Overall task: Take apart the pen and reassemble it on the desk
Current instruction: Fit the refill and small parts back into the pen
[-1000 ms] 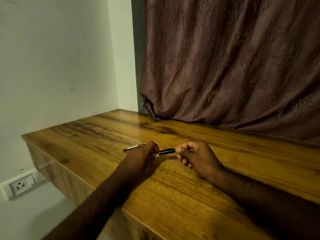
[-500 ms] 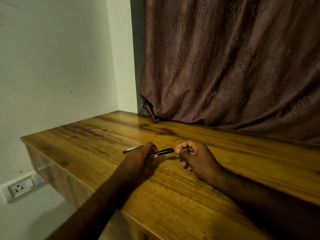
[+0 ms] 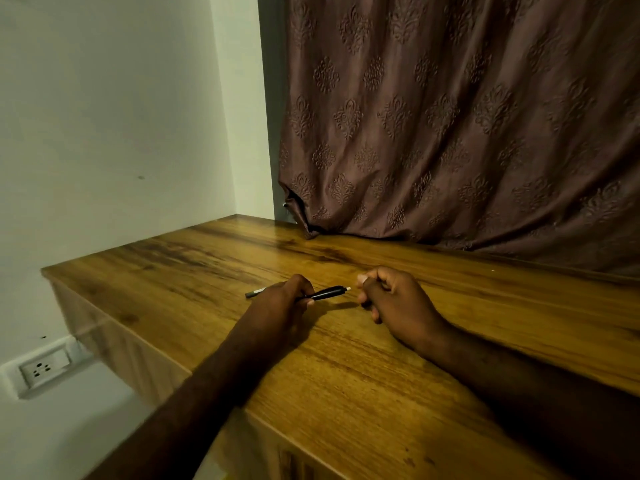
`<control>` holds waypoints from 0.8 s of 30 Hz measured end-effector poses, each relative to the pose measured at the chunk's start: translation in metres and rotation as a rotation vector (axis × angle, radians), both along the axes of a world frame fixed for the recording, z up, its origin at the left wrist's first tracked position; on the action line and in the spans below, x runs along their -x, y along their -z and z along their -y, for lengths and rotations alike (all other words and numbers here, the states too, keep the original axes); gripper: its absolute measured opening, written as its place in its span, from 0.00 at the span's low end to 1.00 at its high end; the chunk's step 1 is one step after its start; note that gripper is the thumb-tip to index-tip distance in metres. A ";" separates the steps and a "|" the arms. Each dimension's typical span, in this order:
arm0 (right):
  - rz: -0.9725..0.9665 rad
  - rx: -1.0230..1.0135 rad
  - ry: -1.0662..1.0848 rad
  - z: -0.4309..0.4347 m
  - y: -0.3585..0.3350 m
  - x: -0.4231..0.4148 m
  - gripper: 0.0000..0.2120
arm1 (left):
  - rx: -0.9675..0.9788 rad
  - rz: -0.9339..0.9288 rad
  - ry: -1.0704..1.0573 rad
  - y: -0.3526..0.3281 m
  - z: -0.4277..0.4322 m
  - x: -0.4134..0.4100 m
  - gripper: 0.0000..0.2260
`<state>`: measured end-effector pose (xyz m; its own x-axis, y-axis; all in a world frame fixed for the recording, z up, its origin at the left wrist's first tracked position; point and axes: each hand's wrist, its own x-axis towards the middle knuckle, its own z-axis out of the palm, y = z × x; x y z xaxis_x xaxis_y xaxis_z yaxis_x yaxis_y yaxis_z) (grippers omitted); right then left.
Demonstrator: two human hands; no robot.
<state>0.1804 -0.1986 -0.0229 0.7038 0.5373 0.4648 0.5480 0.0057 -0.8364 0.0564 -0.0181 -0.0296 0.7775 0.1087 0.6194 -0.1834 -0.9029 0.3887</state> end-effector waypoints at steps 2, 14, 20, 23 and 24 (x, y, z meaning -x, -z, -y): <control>0.052 -0.011 0.128 0.005 -0.001 -0.013 0.09 | -0.004 -0.017 -0.037 0.002 -0.004 -0.002 0.04; 0.457 0.565 0.062 0.014 -0.003 -0.024 0.07 | -0.005 -0.027 -0.070 0.006 -0.007 -0.005 0.04; 0.459 0.580 0.099 0.011 -0.008 -0.016 0.03 | -0.022 -0.022 -0.083 0.009 -0.010 -0.008 0.05; 0.519 0.636 0.092 0.015 -0.006 -0.016 0.11 | -0.019 -0.023 -0.088 0.010 -0.011 -0.009 0.04; 0.542 0.656 0.097 0.015 -0.006 -0.016 0.15 | -0.020 -0.025 -0.090 0.009 -0.011 -0.009 0.04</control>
